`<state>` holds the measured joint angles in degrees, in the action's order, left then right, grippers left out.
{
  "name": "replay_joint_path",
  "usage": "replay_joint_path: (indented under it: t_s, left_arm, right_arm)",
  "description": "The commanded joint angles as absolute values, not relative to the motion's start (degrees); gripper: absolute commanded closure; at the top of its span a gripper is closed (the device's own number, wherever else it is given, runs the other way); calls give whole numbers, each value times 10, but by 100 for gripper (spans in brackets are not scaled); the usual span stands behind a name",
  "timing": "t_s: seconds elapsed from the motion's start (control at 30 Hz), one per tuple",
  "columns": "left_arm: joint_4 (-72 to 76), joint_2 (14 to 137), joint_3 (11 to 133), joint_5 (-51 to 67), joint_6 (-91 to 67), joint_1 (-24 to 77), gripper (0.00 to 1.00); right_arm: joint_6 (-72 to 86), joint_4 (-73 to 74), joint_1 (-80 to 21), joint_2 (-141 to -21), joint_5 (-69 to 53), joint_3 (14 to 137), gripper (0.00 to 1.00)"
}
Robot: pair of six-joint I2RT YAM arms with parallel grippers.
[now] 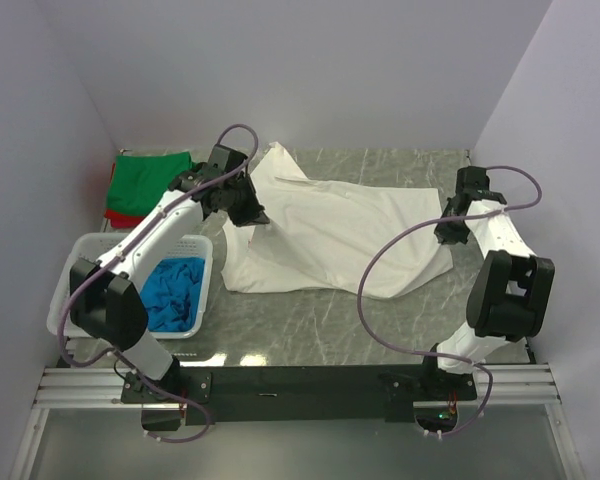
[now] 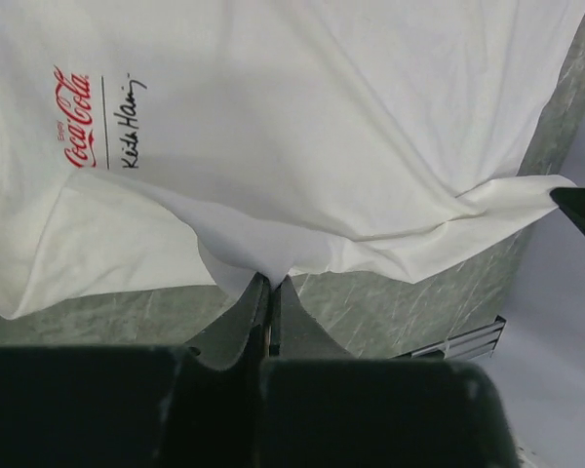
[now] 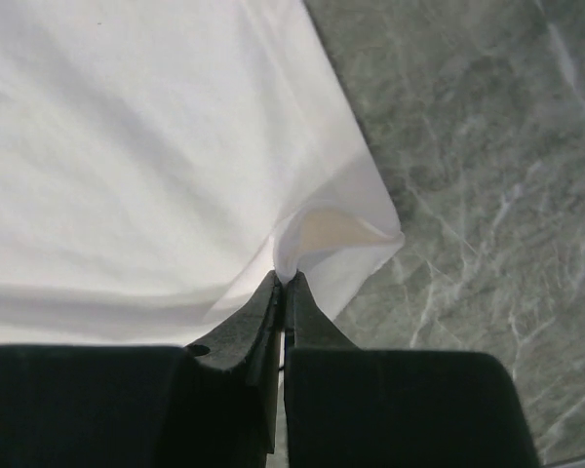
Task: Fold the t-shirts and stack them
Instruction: Fold the tshirt
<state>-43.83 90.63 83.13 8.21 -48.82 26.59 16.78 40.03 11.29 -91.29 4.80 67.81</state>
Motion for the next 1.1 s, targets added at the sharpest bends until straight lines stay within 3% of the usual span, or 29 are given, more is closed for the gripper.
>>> replay_joint_path:
  t_s: [0.0,0.43,0.57,0.63,0.87,1.07]
  left_arm:
    - [-443,938,874,120,-442,247,100]
    - [-473,1008,976,131,-386,151,100]
    - [-474,1016,959,129,-375,134,100]
    - [-468,1013,947,129,-374,130,100]
    - [-447,998,922,134,-366,118,99]
    - [-443,1003,919,150,-359,109,100]
  right_arm:
    - [154,424,105,-940,16,717,100]
    - [142,453,87,-1014,22,791,100]
    - [148,440,92,-974,37,760,61]
    - [159,434,102,-947,31,725,55]
    - [170,412,141,-850,14,596,51]
    - [178,396,156,-876,2,577,52]
